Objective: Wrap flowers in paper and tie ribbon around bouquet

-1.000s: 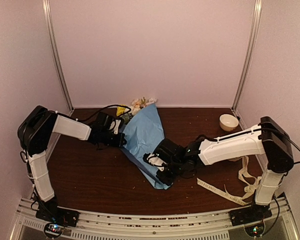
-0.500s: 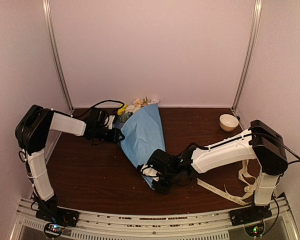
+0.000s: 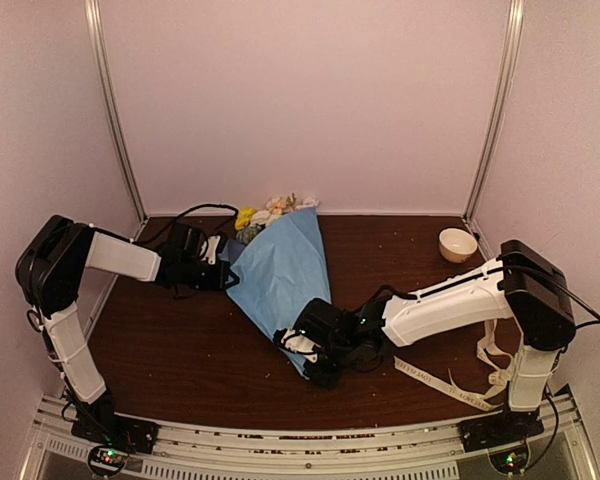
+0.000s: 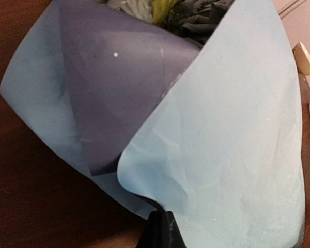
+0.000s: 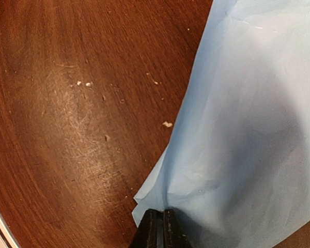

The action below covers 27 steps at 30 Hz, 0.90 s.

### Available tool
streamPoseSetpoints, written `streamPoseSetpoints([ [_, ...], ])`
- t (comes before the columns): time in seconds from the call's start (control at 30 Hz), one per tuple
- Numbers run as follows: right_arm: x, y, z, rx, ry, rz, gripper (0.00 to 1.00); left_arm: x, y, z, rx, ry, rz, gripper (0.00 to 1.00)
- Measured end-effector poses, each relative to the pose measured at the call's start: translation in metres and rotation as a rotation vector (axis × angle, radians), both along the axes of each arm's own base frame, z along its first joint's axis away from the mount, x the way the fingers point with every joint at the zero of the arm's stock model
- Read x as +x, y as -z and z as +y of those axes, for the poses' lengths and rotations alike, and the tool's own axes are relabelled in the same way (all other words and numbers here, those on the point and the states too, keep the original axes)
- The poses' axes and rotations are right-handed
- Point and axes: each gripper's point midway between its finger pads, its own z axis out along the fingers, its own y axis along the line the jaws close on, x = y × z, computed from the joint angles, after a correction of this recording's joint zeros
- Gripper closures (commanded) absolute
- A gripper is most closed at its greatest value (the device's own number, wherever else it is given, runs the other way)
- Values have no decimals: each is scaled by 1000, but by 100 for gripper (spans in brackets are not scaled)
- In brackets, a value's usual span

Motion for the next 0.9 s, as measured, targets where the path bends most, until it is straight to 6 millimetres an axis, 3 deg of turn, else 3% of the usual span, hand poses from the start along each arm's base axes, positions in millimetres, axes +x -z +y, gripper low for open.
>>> streamPoseSetpoints([
  [0.13,0,-1,0,-4,1,0,93,2,-5,-4,1,31,-13,100],
  [0.23,3,-3,0,-4,5,-2,93,12,-22,-11,2,67,-59,100],
  [0.33,9,-9,-1,5,19,-2,93,34,-42,-21,18,101,-119,100],
  [0.43,17,-16,-4,12,34,-8,93,59,-48,-31,40,127,-152,100],
  [0.53,21,-20,-7,4,40,-8,92,69,-30,-34,63,139,-121,100],
  [0.7,26,-36,1,34,31,-25,91,57,16,-27,110,139,3,100],
  [0.8,35,-60,20,89,26,-55,92,55,25,-21,126,126,33,100],
  [0.9,51,-86,51,166,27,-93,92,58,25,-16,125,111,38,100],
])
